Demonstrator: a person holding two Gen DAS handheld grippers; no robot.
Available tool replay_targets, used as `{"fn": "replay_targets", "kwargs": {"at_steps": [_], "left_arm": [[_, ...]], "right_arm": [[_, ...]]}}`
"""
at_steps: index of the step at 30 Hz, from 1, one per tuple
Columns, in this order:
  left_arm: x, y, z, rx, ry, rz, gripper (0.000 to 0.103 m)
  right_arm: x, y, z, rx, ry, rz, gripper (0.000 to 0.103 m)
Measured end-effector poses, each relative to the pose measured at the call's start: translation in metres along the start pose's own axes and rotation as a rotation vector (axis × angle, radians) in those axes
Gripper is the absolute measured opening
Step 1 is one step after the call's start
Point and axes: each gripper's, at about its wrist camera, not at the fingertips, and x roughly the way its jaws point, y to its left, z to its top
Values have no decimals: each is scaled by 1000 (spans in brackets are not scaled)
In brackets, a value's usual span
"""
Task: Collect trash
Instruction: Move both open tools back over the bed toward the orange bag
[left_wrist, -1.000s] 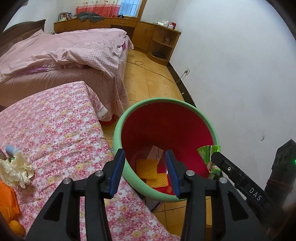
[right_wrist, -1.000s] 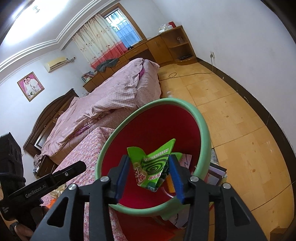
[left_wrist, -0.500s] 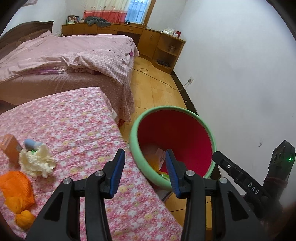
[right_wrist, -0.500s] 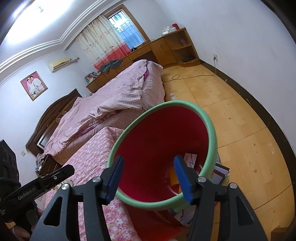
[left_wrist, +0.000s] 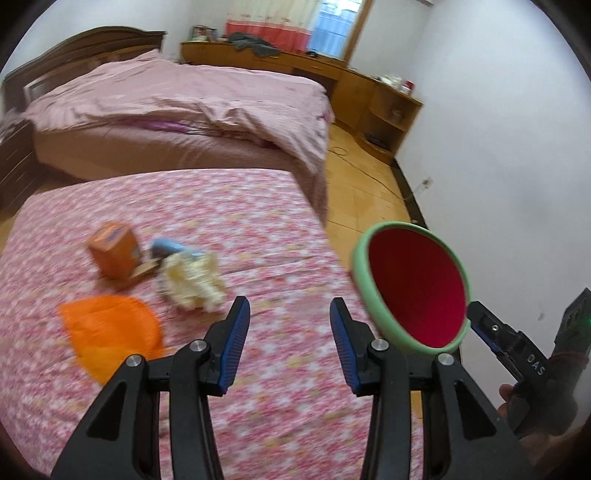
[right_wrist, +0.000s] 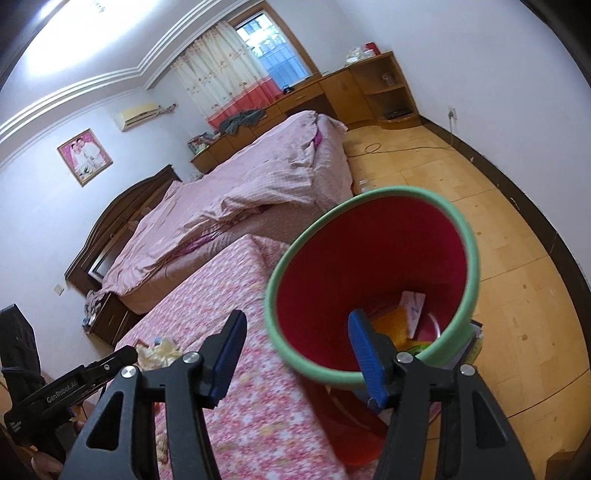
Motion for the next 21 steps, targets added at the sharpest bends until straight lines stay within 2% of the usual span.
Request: {"fn": "replay_targets", "kwargs": {"at_steps": [11,21], "left_arm": [[-26,90,-31,-156,-11,153,45],[-50,150,-57,-233,-17,238,45]], "right_arm": [[13,40,-30,-60,80,29,62],[26,91,-68,-146,164,64,62]]}}
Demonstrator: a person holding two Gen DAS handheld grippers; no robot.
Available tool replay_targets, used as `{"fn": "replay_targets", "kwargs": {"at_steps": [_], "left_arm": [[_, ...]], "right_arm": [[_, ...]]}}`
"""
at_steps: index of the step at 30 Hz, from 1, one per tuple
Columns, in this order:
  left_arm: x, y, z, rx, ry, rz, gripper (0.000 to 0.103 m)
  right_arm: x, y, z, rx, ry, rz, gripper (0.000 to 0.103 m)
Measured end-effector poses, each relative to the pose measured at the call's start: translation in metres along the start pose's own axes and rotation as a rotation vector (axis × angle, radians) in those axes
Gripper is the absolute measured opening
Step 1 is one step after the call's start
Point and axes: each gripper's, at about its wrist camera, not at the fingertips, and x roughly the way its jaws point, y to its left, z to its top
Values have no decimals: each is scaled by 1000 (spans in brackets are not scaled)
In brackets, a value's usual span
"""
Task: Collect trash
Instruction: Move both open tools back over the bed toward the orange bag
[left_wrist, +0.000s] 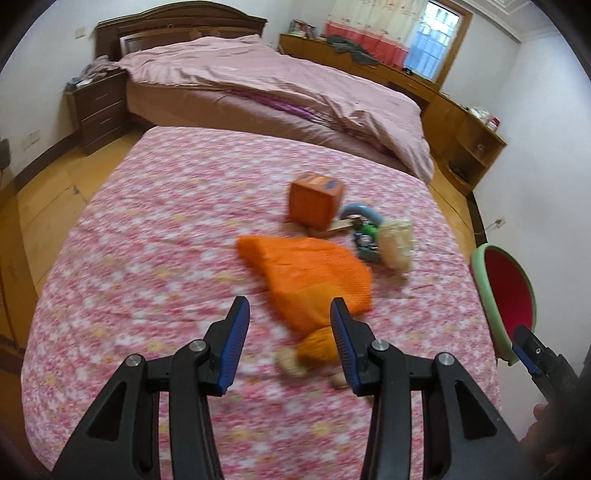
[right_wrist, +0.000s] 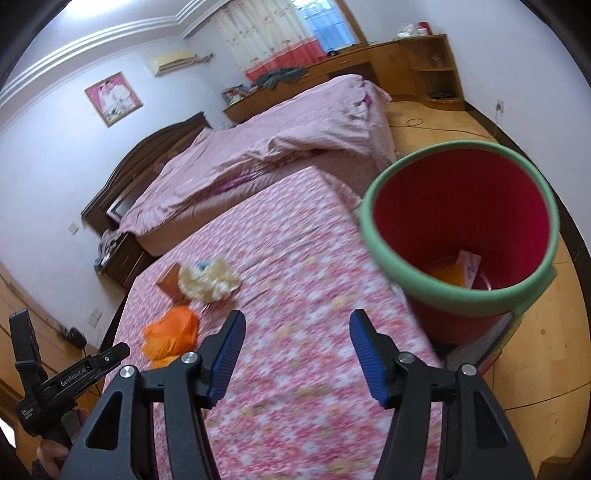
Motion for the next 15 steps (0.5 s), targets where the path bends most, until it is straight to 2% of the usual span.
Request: {"fn": "replay_targets", "kwargs": {"at_steps": [7,15], "left_arm": [[-10,27,-9,8,-21,47,45],[-9,61,-19,-52,-21,57,46]], "right_arm": [[14,34,-19,-25,55,17,63],[33,82,-37,-113,111,39,63]]}}
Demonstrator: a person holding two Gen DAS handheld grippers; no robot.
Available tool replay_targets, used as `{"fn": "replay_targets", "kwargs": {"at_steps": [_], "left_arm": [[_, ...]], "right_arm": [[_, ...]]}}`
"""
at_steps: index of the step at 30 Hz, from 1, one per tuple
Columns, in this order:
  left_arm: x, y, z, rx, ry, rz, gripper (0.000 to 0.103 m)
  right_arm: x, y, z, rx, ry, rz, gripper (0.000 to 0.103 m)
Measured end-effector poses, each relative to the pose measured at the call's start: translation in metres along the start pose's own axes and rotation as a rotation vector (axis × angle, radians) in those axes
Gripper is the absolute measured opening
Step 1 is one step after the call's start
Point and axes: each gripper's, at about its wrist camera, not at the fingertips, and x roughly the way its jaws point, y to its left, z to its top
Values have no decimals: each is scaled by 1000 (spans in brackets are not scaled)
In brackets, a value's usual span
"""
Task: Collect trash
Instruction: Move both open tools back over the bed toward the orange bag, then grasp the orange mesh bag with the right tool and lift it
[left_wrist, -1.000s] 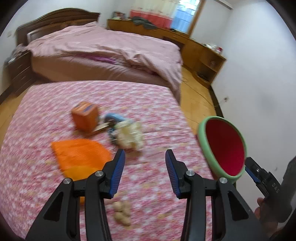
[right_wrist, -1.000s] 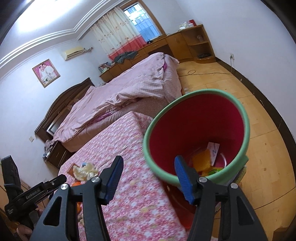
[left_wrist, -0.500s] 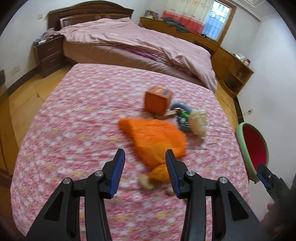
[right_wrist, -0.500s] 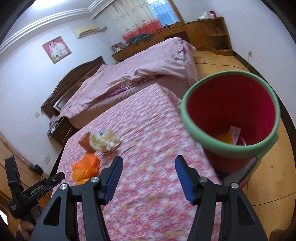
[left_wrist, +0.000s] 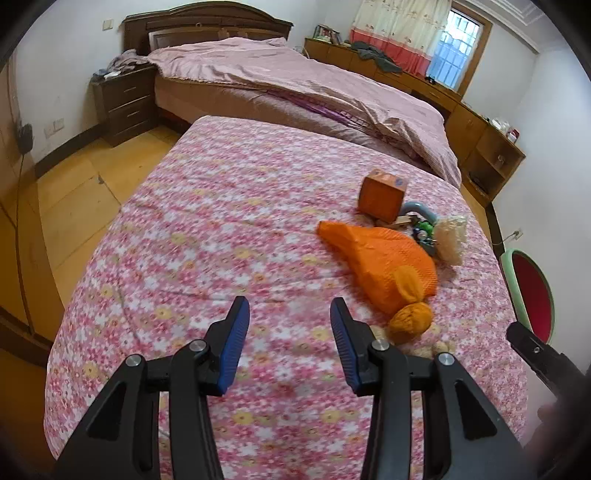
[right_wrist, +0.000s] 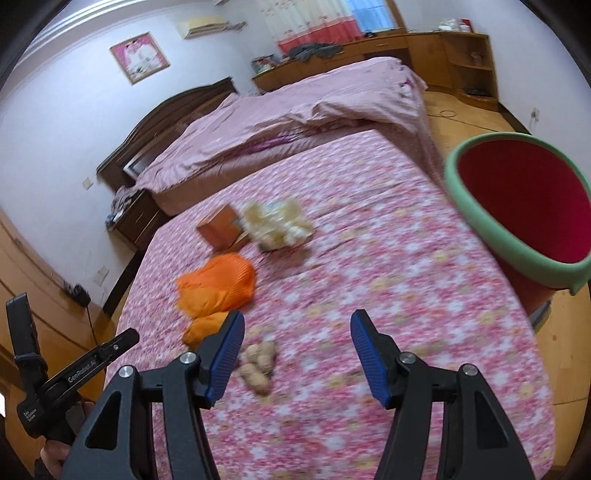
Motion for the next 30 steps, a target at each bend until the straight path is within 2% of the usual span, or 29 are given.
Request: {"fn": "replay_targets", "kwargs": {"at_steps": [6,10,13,23,24,25,26,28,30], "left_arm": [[3,21,-6,-33,7,26,46],[5,34,-8,-62,7,36,46],[8,41,-9,-78,10,40,46],[16,48,-11,-91,26,30,46],[16,47,-11,-89,28,28,46],[16,47,-12,-86,29,25,46],[15,46,-12,-83,28,21,46],[13,44,-12,-79,25,17,46],[10,40,-12,-66,23,12,46]], "right_arm": [[28,36,-6,-76,64,34,64],[44,56,-9,-129,92,52,70],[57,69,-12,-171,112,50,70],[89,84,-18,-197,157,22,70],[91,84,-18,-193,159,22,67],[92,82,-18,-189,158,20,57],[94,82,-18,-189,157,20,53],[94,82,-17,-185,152,25,46],[90,79,-17,-175,145,42,44]]}}
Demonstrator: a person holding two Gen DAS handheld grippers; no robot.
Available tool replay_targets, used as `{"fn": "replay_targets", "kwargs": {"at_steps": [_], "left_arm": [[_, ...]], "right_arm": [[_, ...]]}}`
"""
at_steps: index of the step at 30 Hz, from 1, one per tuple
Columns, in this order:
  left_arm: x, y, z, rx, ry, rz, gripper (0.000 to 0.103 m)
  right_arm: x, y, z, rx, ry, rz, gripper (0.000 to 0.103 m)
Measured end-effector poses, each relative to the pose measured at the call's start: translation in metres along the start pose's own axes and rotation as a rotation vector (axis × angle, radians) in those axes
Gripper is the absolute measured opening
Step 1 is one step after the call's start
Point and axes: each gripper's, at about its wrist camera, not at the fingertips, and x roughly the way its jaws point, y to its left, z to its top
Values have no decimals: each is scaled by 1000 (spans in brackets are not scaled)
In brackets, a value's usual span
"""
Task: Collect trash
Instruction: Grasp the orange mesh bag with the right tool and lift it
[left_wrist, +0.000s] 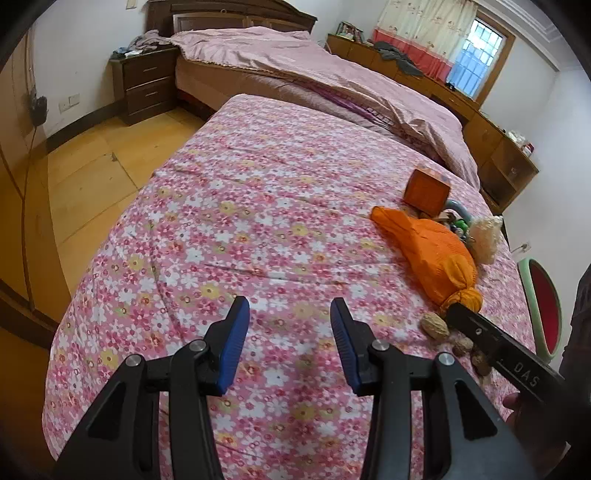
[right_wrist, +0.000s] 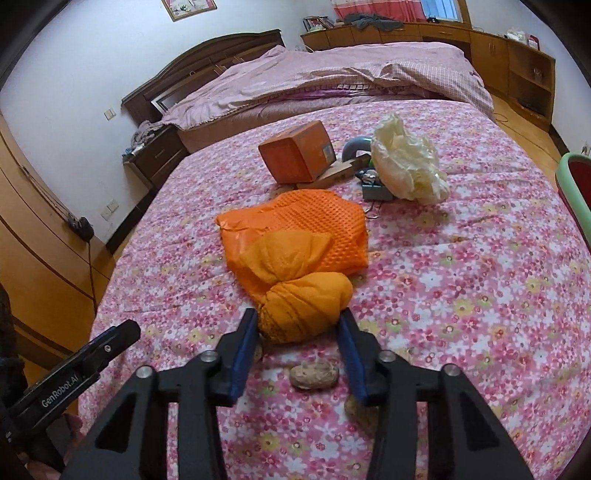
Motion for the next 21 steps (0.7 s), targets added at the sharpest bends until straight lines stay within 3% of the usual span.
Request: {"fn": "replay_targets", "kwargs": {"at_steps": [5,17,21], "left_arm": [[-8,-15,4,42,-11,-38,46],[-3,-84,15,171,13,-167,63],[8,-106,21,200,21,-205,65]], "right_arm": [[-26,-11,-2,37,-67,13,42],[-94,-55,-5,139,-203,-41,42],[-111,-73,-6,177,-232,-57,42]]}}
